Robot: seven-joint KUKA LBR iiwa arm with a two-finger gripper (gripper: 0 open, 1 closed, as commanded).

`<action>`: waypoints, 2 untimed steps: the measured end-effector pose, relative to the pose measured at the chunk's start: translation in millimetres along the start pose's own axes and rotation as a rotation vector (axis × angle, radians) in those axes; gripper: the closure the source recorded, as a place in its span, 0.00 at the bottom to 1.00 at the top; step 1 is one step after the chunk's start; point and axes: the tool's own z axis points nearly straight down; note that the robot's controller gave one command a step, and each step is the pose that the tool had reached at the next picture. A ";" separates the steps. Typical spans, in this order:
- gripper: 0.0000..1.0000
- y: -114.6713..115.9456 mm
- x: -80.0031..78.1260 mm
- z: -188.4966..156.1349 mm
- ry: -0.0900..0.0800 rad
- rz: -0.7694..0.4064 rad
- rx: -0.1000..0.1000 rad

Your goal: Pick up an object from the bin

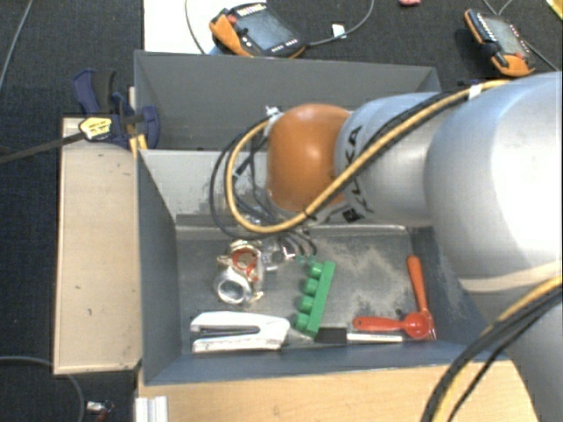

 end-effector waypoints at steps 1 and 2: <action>0.00 10.8 -5.8 7.6 -0.028 -0.304 0.001; 1.00 29.1 -8.6 5.7 -0.011 -0.257 -0.001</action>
Offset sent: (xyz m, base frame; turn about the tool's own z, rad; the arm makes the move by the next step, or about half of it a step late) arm 0.0020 0.0292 -0.0093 -0.2602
